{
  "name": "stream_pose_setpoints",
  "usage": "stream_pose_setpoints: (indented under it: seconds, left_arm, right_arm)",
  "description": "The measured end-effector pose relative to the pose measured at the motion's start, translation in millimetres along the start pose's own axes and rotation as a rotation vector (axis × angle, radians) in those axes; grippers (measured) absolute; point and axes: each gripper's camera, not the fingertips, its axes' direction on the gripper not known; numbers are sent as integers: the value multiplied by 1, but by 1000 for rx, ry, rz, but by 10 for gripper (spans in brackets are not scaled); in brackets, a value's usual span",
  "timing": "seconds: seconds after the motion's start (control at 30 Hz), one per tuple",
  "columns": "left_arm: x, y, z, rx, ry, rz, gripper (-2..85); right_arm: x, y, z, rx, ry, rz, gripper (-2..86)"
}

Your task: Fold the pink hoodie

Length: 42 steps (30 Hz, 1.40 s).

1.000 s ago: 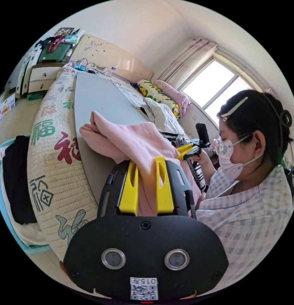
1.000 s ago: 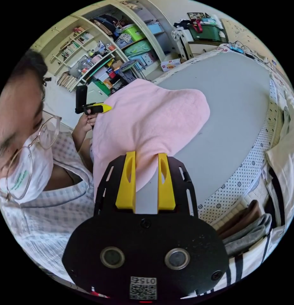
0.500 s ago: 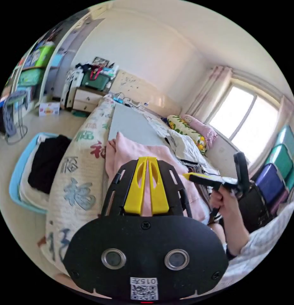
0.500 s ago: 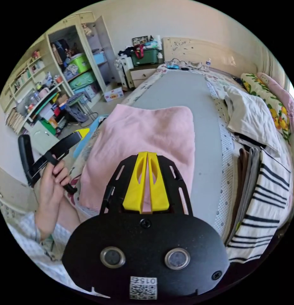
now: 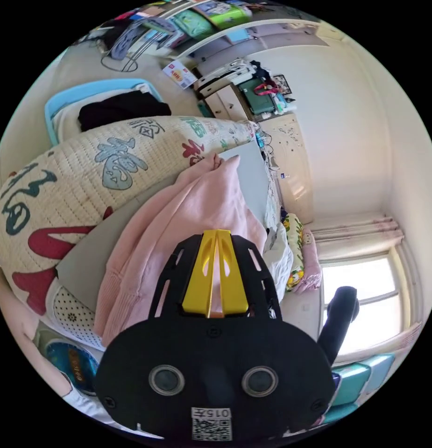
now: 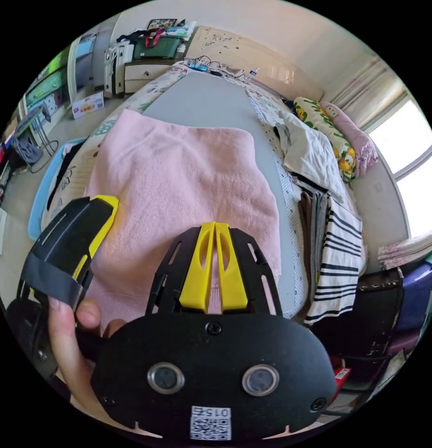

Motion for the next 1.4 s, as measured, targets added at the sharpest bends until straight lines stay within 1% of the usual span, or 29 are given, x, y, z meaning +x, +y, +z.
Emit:
stream_pose_setpoints:
  seconds: [0.07, 0.1, 0.23, 0.4, 0.5, 0.57, 0.7, 0.8, 0.93, 1.2, 1.4]
  left_arm:
    - [-1, -2, 1, -6, -19, -13, -9]
    - [-2, -6, 1, -13, -43, -5, -9]
    - [-7, -16, 4, -50, -38, -3, -9]
    - [-33, -19, 8, -49, 56, -63, -9]
    - [-41, -22, 11, -56, 78, -64, -9]
    - [-43, -23, 12, -60, 88, -76, -9]
    - [-42, -27, 15, -78, 72, -27, -9]
    - [-48, -28, 18, -88, 97, -33, -9]
    - [-46, -28, 21, -98, 84, -4, -9]
    - [-37, -8, 23, -31, 45, 70, -9]
    - [-28, 0, 26, -24, 10, 143, -9]
  right_arm:
    - [0, -13, -17, -13, 90, -63, -10]
    - [5, -24, -26, -35, 112, -92, -10]
    - [24, -48, -54, -42, 158, -135, -8]
    - [50, -76, -89, -4, 233, -170, -5]
    - [61, -96, -104, -21, 289, -229, -5]
    - [72, -109, -114, -32, 292, -225, -5]
    - [88, -133, -130, -49, 349, -279, -5]
    - [99, -149, -139, -61, 388, -313, -5]
    - [112, -167, -146, -83, 425, -379, -5]
    - [147, -190, -150, -90, 493, -585, -6]
    - [176, -196, -148, -74, 504, -583, -6]
